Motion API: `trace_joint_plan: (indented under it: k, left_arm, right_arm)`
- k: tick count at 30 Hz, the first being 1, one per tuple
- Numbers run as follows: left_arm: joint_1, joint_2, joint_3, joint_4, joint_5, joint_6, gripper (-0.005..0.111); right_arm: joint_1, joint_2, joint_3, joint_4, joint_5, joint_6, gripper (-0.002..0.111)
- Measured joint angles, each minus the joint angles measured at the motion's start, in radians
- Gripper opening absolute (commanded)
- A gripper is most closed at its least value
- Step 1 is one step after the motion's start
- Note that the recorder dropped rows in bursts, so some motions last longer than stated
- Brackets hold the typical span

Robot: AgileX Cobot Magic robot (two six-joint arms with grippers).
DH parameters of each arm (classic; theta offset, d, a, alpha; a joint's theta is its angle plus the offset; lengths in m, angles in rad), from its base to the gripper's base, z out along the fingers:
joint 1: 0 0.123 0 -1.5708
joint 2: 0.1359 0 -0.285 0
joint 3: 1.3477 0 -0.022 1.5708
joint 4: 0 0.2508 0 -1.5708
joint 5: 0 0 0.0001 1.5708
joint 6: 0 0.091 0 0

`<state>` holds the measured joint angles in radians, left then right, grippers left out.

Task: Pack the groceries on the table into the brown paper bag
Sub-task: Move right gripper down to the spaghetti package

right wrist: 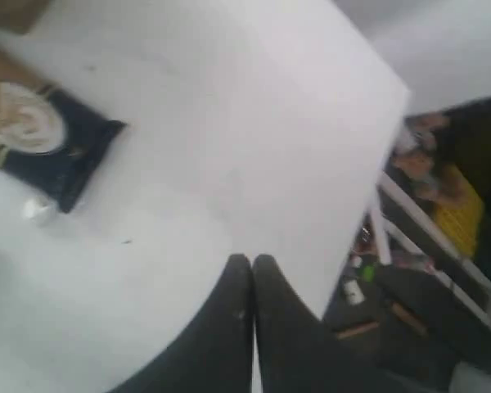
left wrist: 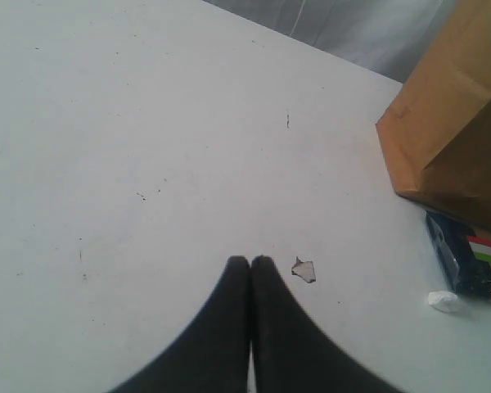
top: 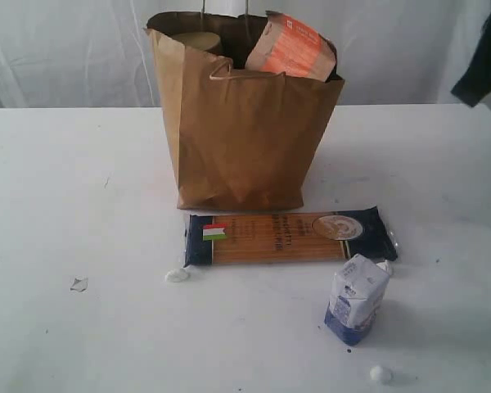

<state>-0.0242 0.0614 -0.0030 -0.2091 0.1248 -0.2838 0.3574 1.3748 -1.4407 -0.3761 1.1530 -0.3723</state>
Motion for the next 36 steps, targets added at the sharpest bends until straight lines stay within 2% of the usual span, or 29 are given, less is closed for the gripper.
trace_joint_plan:
  k: [6,14,18,23,25,27,32,36]
  left_arm:
    - [0.0,0.0,0.0,0.0,0.0,0.0,0.0]
    - [0.0,0.0,0.0,0.0,0.0,0.0,0.0]
    - [0.0,0.0,0.0,0.002,0.0,0.0,0.0]
    - [0.0,0.0,0.0,0.004,0.0,0.0,0.0]
    - [0.0,0.0,0.0,0.004,0.0,0.0,0.0]
    - [0.0,0.0,0.0,0.004,0.0,0.0,0.0]
    - [0.0,0.0,0.0,0.004,0.0,0.0,0.0]
    - [0.0,0.0,0.0,0.004,0.0,0.0,0.0]
  right_arm:
    - [-0.055,0.124,0.062,0.207,-0.051,-0.305,0.0]
    - [-0.067,0.336,0.069,0.465,-0.102,-0.513,0.003]
    - [-0.067,0.397,0.069,0.568,-0.104,-0.586,0.023]
    - [-0.067,0.421,0.069,0.6,-0.107,-0.604,0.074]
    - [-0.067,0.422,0.075,0.606,-0.131,-0.604,0.09]
    - [-0.067,0.424,0.077,0.61,-0.161,-0.604,0.096]
    - [-0.067,0.424,0.077,0.655,-0.208,-0.594,0.096]
    - [-0.067,0.424,0.077,0.692,-0.208,-0.514,0.096]
